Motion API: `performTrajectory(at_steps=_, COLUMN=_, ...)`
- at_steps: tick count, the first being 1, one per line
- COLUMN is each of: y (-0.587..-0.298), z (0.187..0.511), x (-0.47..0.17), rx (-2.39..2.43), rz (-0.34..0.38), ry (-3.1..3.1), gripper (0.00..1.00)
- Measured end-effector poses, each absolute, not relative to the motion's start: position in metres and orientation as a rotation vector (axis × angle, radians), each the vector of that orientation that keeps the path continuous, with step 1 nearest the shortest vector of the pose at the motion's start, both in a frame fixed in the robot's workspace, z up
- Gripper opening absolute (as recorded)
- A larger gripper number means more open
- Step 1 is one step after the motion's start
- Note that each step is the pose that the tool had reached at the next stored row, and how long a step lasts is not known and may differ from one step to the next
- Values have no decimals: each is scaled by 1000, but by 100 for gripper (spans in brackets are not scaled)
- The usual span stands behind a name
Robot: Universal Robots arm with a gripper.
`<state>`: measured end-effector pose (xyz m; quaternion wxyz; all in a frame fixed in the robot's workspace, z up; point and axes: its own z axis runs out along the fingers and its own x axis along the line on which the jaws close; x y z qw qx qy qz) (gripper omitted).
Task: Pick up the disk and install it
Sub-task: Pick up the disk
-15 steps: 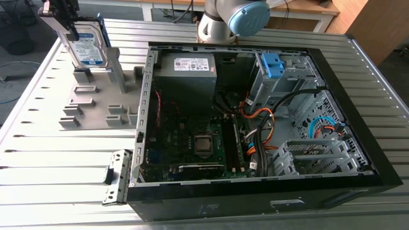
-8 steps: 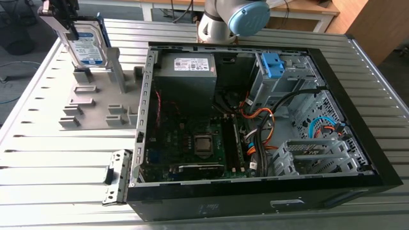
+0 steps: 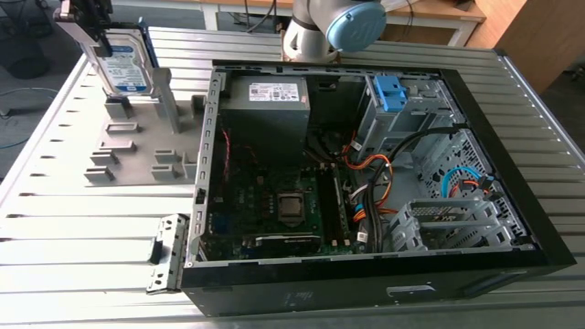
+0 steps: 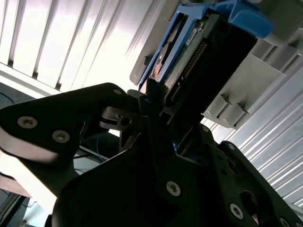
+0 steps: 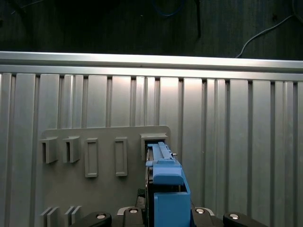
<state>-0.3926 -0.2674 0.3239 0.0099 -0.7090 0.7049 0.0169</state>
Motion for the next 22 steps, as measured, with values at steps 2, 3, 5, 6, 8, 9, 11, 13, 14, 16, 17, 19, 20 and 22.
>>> performTrajectory(at_steps=2, y=-267, z=324, x=-393, rx=-2214, rz=53, ry=2201, gripper=36)
performTrajectory(at_steps=3, y=-267, z=325, x=-393, rx=-2214, rz=53, ry=2201, gripper=36)
performTrajectory(at_steps=5, y=-267, z=325, x=-393, rx=-2214, rz=53, ry=2201, gripper=36)
performTrajectory(at_steps=6, y=-267, z=325, x=-393, rx=-2214, rz=53, ry=2201, gripper=36)
performTrajectory(at_steps=8, y=-267, z=326, x=-393, rx=-2214, rz=53, ry=2201, gripper=36)
performTrajectory(at_steps=9, y=-267, z=326, x=-393, rx=-2214, rz=53, ry=2201, gripper=36)
performTrajectory(at_steps=11, y=-267, z=326, x=-393, rx=-2214, rz=53, ry=2201, gripper=36)
performTrajectory(at_steps=13, y=-267, z=327, x=-393, rx=-2214, rz=53, ry=2201, gripper=36)
performTrajectory(at_steps=14, y=-267, z=327, x=-393, rx=-2214, rz=53, ry=2201, gripper=36)
performTrajectory(at_steps=16, y=-267, z=327, x=-393, rx=-2214, rz=53, ry=2201, gripper=36)
performTrajectory(at_steps=17, y=-267, z=328, x=-393, rx=-2214, rz=53, ry=2201, gripper=36)
performTrajectory(at_steps=19, y=-267, z=328, x=-393, rx=-2214, rz=53, ry=2201, gripper=36)
performTrajectory(at_steps=20, y=-267, z=328, x=-393, rx=-2214, rz=53, ry=2201, gripper=36)
performTrajectory(at_steps=22, y=-267, z=329, x=-393, rx=-2214, rz=53, ry=2201, gripper=36)
